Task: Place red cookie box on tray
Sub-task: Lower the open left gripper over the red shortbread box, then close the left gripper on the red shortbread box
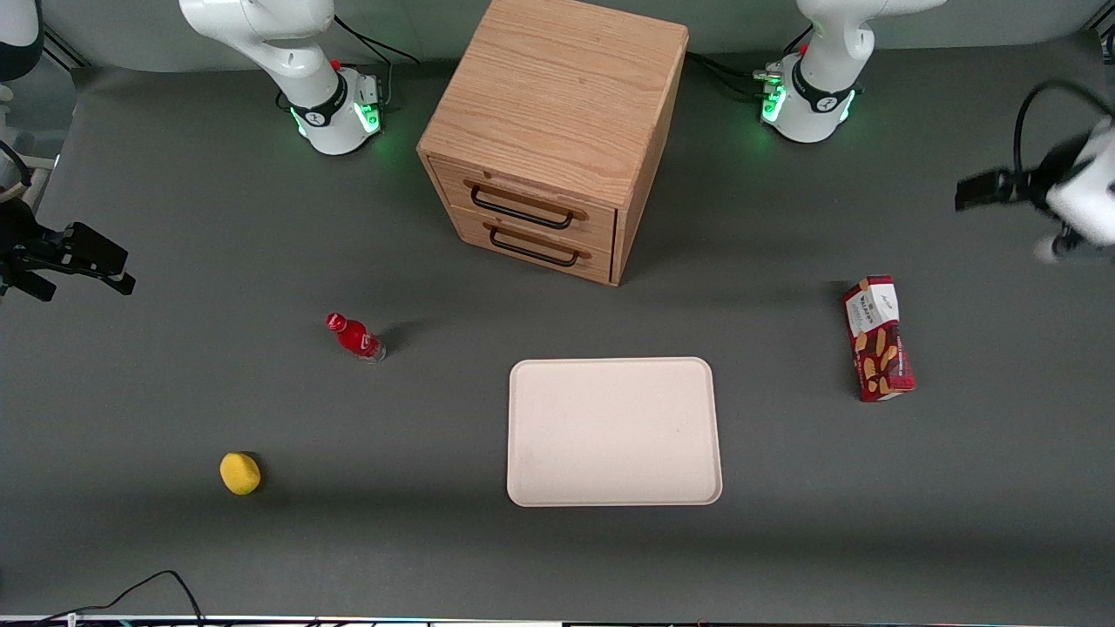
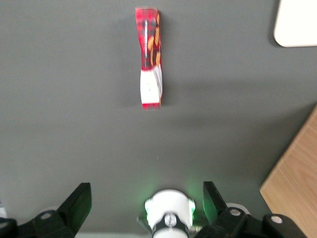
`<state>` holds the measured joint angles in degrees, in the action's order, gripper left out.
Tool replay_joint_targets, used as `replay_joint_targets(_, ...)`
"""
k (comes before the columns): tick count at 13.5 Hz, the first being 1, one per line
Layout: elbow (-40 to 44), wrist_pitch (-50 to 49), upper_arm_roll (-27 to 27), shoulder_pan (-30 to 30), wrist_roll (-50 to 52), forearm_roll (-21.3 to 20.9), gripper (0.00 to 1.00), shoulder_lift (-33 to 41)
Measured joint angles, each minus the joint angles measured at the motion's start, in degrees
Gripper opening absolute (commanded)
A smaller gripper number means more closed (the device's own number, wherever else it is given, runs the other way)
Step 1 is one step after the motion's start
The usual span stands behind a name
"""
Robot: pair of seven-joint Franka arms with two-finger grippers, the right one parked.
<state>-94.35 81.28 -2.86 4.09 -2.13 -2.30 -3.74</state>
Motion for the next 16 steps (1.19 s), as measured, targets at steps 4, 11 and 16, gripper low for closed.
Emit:
replay_joint_targets(4, -13.4, 24.1, 2.2, 0.1, -3.9, 0.0, 1.0, -6.9)
replay_joint_targets(11, -32.7, 57.8, 2.5, 0.1, -4.8, 0.0, 0.0, -12.4)
replay_joint_targets(16, -32.8, 57.8, 2.5, 0.1, -5.0, 0.0, 0.0, -11.8)
